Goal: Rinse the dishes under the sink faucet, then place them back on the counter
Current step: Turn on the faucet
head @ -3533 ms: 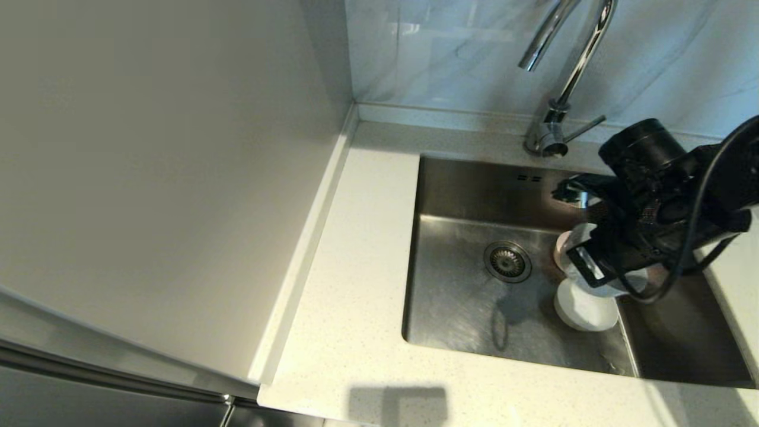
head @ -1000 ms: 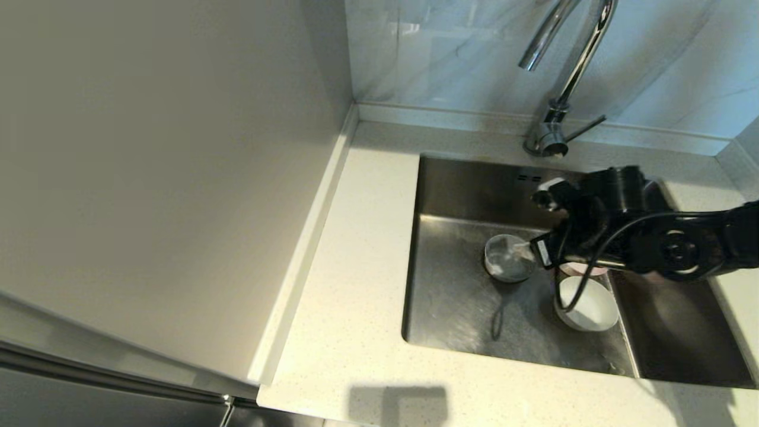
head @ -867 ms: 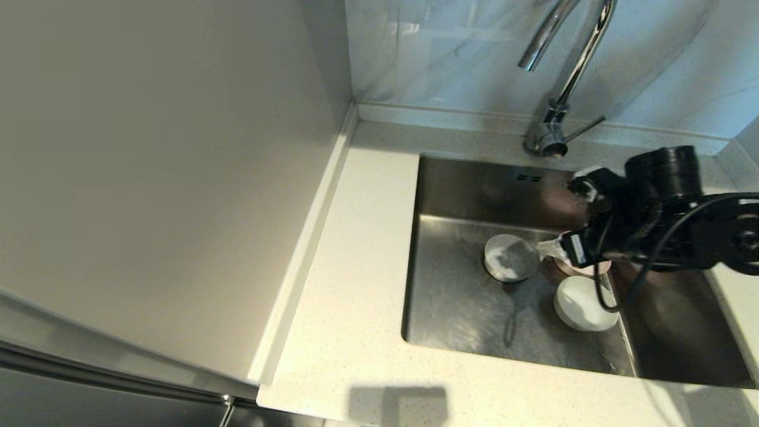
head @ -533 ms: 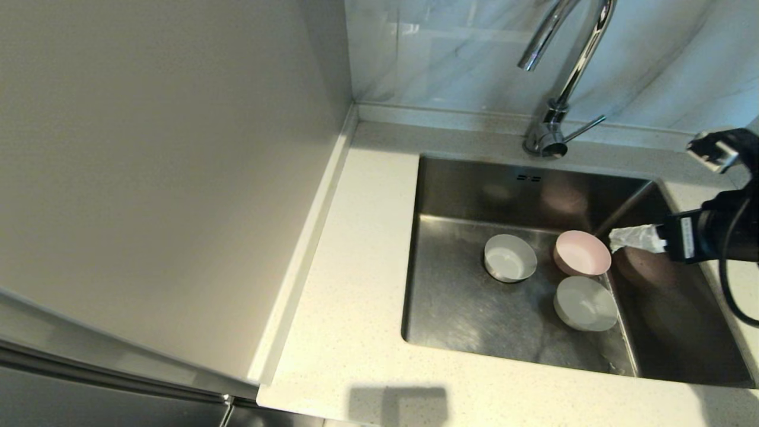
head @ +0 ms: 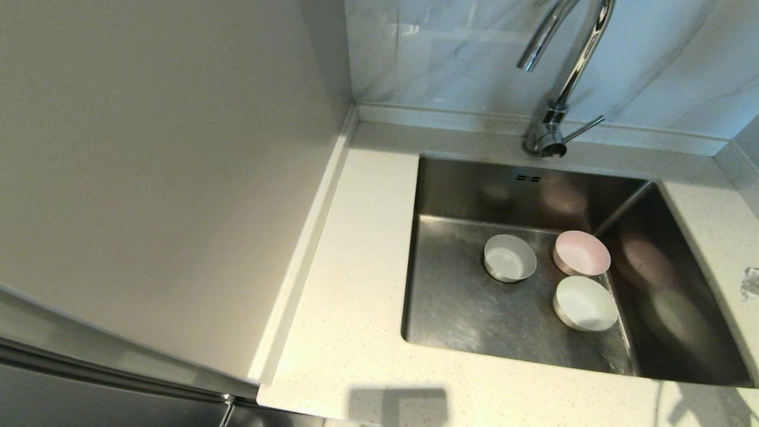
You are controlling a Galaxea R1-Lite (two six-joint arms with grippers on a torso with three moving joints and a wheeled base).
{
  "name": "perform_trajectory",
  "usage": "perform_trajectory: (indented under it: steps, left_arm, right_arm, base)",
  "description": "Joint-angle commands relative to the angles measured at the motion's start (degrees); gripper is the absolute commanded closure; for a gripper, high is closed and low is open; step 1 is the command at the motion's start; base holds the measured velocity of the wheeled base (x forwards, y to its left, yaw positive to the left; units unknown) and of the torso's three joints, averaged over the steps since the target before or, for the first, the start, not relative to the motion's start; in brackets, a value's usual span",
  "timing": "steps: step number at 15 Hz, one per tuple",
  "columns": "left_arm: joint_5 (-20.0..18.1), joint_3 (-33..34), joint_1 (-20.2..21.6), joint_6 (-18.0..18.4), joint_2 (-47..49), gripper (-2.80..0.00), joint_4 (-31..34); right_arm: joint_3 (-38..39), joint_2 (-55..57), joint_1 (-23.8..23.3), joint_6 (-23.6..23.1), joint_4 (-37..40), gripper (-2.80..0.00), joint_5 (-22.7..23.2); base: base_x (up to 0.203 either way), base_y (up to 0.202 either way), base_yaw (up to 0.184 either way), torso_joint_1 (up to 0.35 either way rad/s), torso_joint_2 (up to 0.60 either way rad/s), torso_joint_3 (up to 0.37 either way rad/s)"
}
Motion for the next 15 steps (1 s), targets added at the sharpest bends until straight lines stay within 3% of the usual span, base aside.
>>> perform_trajectory:
  steps: [1, 5, 9, 12, 15]
  left_arm:
    - [0.0, 0.0, 0.0, 0.0, -0.2, 0.0, 0.0]
    - [0.0, 0.0, 0.0, 0.0, -0.2, 0.0, 0.0]
    - [0.0, 0.0, 0.0, 0.0, -0.2, 0.0, 0.0]
    - [0.0, 0.0, 0.0, 0.0, -0.2, 0.0, 0.0]
    - [0.0, 0.0, 0.0, 0.0, -0.2, 0.0, 0.0]
  right_arm:
    - [3.7, -9.4, 0.2, -0.1, 0.0, 0.0, 0.3]
    - [10.5, -19.9, 0.5, 3.1, -0.4, 0.0, 0.5]
    - [8.9, -17.4, 0.7, 3.6, -0.5, 0.0, 0.3]
    - [3.7, -10.0, 0.7, 3.5, -0.4, 0.0, 0.3]
    - [-11.2, 2.3, 0.7, 4.4, -0.4, 0.0, 0.6]
  base:
    - [0.0, 0.0, 0.0, 0.0, 0.0, 0.0]
    - [0.0, 0.0, 0.0, 0.0, 0.0, 0.0]
    - [0.0, 0.0, 0.0, 0.0, 0.0, 0.0]
    - [0.0, 0.0, 0.0, 0.0, 0.0, 0.0]
    - [0.0, 0.0, 0.0, 0.0, 0.0, 0.0]
